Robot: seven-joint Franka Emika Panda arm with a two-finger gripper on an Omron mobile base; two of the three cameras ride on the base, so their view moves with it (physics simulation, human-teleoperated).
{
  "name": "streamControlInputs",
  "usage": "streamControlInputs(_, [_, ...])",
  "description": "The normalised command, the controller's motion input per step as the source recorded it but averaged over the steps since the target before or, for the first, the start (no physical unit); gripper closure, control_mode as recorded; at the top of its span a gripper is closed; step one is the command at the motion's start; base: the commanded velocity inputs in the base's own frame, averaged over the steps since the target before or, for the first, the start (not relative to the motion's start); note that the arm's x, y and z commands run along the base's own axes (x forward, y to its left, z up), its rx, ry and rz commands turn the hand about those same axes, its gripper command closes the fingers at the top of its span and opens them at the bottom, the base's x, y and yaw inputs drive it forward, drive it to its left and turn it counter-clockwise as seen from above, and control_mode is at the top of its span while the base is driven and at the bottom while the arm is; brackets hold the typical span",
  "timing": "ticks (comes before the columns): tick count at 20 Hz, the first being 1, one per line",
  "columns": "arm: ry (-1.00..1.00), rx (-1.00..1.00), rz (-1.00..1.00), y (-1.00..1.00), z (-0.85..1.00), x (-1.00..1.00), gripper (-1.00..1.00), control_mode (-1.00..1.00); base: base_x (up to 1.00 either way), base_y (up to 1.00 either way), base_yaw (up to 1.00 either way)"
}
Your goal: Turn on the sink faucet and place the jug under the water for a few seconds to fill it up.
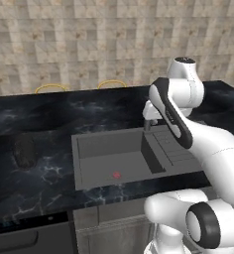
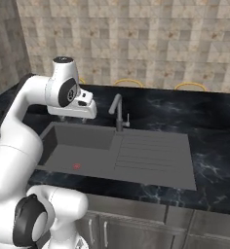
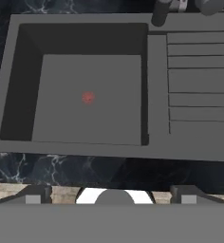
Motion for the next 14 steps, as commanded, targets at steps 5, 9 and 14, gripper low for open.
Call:
streamControlInputs(5, [0.00, 0.00, 0.00, 0.00, 0.00, 0.00, -1.00, 1.00, 0.31, -0.26, 0.00])
streamControlInputs(9, [0.00, 0.00, 0.00, 0.00, 0.00, 0.00, -1.00, 1.00, 0.29, -0.09, 0.00])
streamControlInputs(14, [0.00, 0.00, 0.00, 0.00, 0.00, 0.00, -1.00, 1.00, 0.10, 0.00, 0.01])
